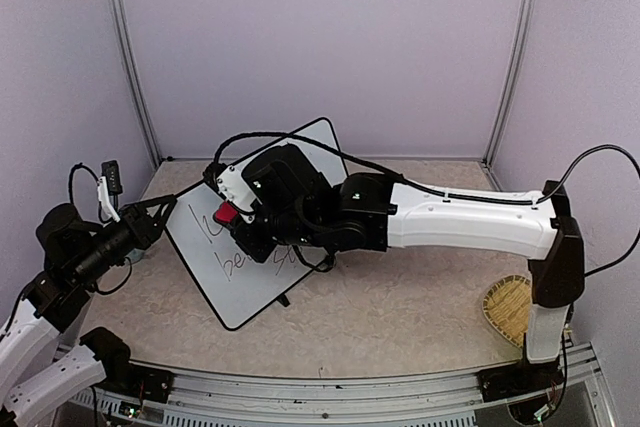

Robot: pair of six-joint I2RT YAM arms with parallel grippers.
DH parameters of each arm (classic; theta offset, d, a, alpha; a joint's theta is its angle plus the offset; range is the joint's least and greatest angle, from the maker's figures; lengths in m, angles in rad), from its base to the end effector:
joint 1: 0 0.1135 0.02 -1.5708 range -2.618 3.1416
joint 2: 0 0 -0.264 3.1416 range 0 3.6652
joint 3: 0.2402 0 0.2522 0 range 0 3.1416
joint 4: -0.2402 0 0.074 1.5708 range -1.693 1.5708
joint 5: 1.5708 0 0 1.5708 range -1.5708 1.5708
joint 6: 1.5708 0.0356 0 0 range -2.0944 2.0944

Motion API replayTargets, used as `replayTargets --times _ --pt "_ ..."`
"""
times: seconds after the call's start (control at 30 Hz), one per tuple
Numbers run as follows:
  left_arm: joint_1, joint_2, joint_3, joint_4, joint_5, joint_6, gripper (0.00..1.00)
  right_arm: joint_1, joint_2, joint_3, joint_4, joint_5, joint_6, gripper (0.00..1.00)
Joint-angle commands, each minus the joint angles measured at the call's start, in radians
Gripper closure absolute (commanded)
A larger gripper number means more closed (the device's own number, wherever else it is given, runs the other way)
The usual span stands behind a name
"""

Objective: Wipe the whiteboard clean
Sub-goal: Hold the whiteboard at the center of the board.

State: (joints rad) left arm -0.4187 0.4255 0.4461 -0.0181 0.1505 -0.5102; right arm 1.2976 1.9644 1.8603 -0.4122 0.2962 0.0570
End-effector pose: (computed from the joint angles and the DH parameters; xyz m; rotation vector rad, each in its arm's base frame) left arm 0.1188 -0.0587 0.2878 0.0485 1.6315 -0.8406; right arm 0.1355 0.4450 0.3382 -1.0706 1.8120 0.5213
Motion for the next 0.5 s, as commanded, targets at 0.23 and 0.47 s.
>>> replayTargets --times 0.23,0.47 --pt "-0.005 0.033 0.037 0.010 0.047 0.037 0.72 0.029 0.166 0.237 -0.053 0.152 0.060 0.84" --pt "-0.004 0.003 0.026 0.006 0.032 0.036 0.89 0.034 0.201 0.267 -0.015 0.170 0.064 0.84"
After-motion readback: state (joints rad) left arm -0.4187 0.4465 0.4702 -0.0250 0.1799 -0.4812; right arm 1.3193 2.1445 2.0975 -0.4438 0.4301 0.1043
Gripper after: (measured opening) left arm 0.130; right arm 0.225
